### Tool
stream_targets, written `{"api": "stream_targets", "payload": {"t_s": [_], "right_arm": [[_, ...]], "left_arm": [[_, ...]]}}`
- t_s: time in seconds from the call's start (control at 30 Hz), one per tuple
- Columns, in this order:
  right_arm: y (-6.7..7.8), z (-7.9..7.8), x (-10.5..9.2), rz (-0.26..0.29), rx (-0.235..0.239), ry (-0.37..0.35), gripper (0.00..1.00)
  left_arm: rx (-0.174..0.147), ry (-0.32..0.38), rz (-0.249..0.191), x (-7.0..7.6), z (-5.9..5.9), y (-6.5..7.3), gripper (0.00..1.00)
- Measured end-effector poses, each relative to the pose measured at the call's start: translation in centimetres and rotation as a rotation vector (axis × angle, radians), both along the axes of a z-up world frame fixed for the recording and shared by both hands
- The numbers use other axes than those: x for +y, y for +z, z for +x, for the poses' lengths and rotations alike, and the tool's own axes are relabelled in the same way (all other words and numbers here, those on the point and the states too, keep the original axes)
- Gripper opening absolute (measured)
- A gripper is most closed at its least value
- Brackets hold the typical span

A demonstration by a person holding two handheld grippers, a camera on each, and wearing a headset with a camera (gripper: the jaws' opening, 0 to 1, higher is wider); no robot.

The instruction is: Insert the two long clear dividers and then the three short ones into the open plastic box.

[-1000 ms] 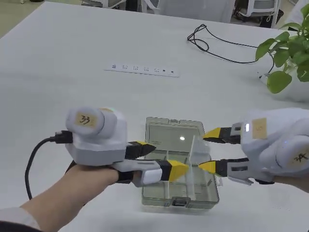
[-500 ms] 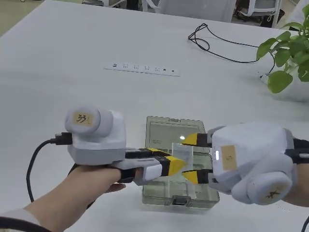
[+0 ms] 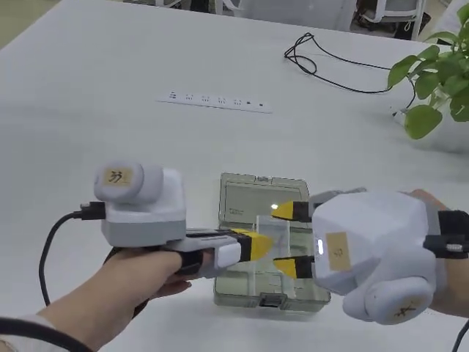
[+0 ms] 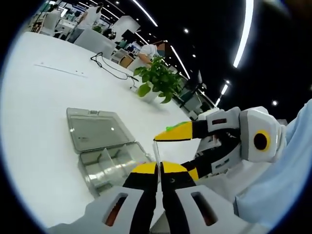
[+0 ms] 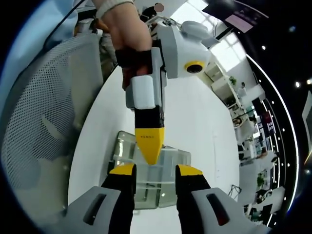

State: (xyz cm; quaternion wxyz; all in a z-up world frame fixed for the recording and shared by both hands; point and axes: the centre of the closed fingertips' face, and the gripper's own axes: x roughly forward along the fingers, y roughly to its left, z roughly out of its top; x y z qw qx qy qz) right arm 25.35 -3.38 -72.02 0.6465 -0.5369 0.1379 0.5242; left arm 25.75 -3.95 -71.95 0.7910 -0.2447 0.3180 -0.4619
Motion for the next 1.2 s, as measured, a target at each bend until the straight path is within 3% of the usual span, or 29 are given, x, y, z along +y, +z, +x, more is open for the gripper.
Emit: {"api": "stream_targets", "payload": {"t_s": [0.17, 0.2, 0.23, 0.3, 0.37, 0.53, 0.57, 0.6, 0.7, 0.73, 0.77, 0.8, 0.97, 1.2], "right_arm": [[0.2, 0.1, 0.1, -0.007, -0.016, 0.028, 0.33], [0.3, 0.1, 0.1, -0.004, -0.019, 0.029, 0.36], [0.4, 0.1, 0.1, -0.001, -0.009, 0.031, 0.37], [0.7, 0.0, 0.2, 0.051, 0.053, -0.007, 0.38], [1.4, 0.2, 0.2, 0.093, 0.088, -0.029, 0.38], [3.7, 0.6, -0.2, 0.231, 0.309, -0.112, 0.35], [4.3, 0.8, -0.1, 0.269, 0.331, -0.127, 0.33], [4.7, 0.8, -0.2, 0.285, 0.374, -0.12, 0.31], [5.2, 0.2, -0.6, 0.276, 0.476, -0.098, 0.27], [5.2, -0.2, -0.7, 0.273, 0.519, -0.098, 0.25], [5.2, -0.3, -0.8, 0.277, 0.542, -0.098, 0.24], [5.0, -1.0, -1.0, 0.255, 0.601, -0.088, 0.24], [3.7, -1.7, -1.7, 0.183, 0.695, -0.056, 0.17], [2.2, -2.7, -1.1, 0.124, 0.735, -0.021, 0.13]], "left_arm": [[0.003, 0.01, -0.017, 0.1, 0.1, 0.2, 0.0], [-0.003, 0.004, -0.005, 0.1, 0.0, 0.1, 0.0], [-0.028, -0.001, 0.001, 0.1, 0.0, 0.3, 0.0], [-0.034, -0.015, 0.002, 0.0, -0.3, 0.4, 0.0], [-0.068, -0.039, 0.034, 0.1, -0.4, 0.4, 0.0], [-0.155, -0.149, 0.077, 0.1, -1.4, 0.4, 0.0], [-0.167, -0.166, 0.083, 0.1, -1.6, 0.5, 0.0], [-0.201, -0.2, 0.103, 0.1, -1.9, 0.5, 0.0], [-0.258, -0.266, 0.129, 0.1, -2.4, 0.5, 0.0], [-0.25, -0.277, 0.133, 0.0, -2.6, 0.5, 0.0], [-0.26, -0.295, 0.141, 0.0, -2.7, 0.4, 0.0], [-0.284, -0.317, 0.144, 0.0, -2.9, 0.5, 0.0], [-0.331, -0.382, 0.158, -0.3, -3.7, 0.7, 0.0], [-0.357, -0.432, 0.156, -0.5, -4.3, 0.7, 0.0]]}}
